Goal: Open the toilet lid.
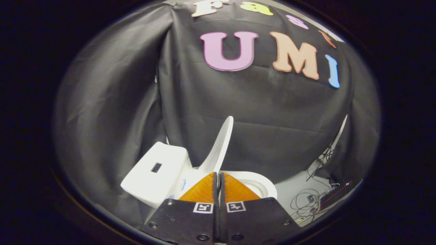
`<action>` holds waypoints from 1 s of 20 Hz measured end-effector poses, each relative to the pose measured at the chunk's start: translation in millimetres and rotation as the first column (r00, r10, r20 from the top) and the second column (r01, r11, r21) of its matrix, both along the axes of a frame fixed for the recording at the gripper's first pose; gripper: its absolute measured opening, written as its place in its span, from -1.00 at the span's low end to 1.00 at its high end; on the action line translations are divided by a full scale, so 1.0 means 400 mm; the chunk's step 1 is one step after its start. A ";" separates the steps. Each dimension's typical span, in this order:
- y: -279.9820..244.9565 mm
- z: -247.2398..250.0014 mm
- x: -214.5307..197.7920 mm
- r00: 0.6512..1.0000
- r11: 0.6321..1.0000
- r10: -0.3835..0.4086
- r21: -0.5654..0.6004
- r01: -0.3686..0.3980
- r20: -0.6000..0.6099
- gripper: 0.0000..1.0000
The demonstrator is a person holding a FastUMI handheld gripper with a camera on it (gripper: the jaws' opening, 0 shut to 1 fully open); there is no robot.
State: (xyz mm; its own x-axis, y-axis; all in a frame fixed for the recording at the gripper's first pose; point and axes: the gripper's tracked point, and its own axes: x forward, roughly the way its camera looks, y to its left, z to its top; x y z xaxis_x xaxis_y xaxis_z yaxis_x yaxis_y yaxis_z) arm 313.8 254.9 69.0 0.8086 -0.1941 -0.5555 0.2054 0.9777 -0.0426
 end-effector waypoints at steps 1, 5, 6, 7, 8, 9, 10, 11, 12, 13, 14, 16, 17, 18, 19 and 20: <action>0.032 0.007 0.009 1.000 1.000 0.013 -0.008 -0.013 0.005 -1.00; 0.153 0.020 0.040 0.996 0.996 0.084 -0.034 -0.083 0.019 -1.00; 0.190 0.024 0.044 0.995 0.994 0.098 -0.039 -0.097 0.021 -1.00; 0.215 0.023 0.049 0.994 0.993 0.110 -0.039 -0.109 0.023 -1.00; 0.242 0.022 0.055 0.992 0.992 0.123 -0.038 -0.123 0.025 -1.00; 0.264 0.014 0.064 0.990 0.990 0.138 -0.038 -0.137 0.027 -1.00; 0.286 0.007 0.071 0.988 0.988 0.150 -0.037 -0.149 0.028 -1.00; 0.310 0.003 0.077 0.986 0.986 0.164 -0.036 -0.163 0.029 -1.00; 0.337 -0.001 0.087 0.983 0.983 0.180 -0.037 -0.179 0.026 -1.00; 0.360 0.000 0.094 0.980 0.980 0.197 -0.038 -0.196 0.025 -1.00; 0.378 -0.005 0.099 0.977 0.977 0.211 -0.038 -0.210 0.026 -1.00; 0.414 -0.016 0.108 0.972 0.972 0.232 -0.041 -0.231 0.032 -1.00; 0.424 -0.019 0.111 0.971 0.971 0.234 -0.047 -0.233 0.038 -1.00; 0.433 -0.021 0.114 0.970 0.970 0.241 -0.051 -0.238 0.044 -1.00; 0.439 -0.025 0.109 0.967 0.967 0.250 -0.052 -0.248 0.044 -1.00; 0.443 -0.029 0.105 0.965 0.965 0.258 -0.051 -0.255 0.044 -1.00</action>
State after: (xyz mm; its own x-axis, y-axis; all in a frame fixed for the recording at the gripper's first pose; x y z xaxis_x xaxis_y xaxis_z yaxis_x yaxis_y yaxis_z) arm 355.8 432.0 57.5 0.8607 -0.0002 -0.5090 -0.0491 0.9953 -0.0833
